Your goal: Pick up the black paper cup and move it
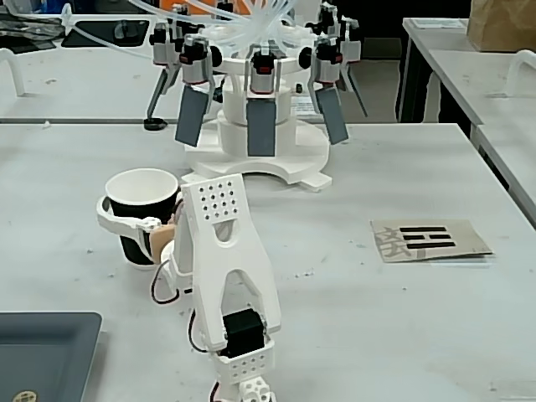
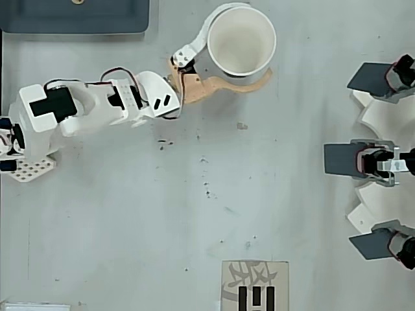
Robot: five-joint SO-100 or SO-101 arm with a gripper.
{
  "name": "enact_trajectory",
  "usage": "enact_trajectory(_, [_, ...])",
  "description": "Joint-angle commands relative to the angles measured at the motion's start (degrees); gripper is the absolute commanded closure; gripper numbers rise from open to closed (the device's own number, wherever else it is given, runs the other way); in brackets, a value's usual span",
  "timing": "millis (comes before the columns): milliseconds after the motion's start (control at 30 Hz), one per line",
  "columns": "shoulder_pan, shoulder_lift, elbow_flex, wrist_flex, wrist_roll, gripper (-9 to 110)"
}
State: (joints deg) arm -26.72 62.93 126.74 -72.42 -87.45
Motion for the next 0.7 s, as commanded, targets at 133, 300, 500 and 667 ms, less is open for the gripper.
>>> enact_trajectory(133, [-0.4, 1.1, -2.5, 0.1, 0.4, 81])
enact_trajectory(300, [-0.4, 1.1, -2.6, 0.1, 0.4, 86])
enact_trajectory(500, [-0.4, 1.6, -2.6, 0.1, 0.4, 91])
enact_trajectory(667, [-0.4, 2.9, -2.6, 0.0, -0.4, 95])
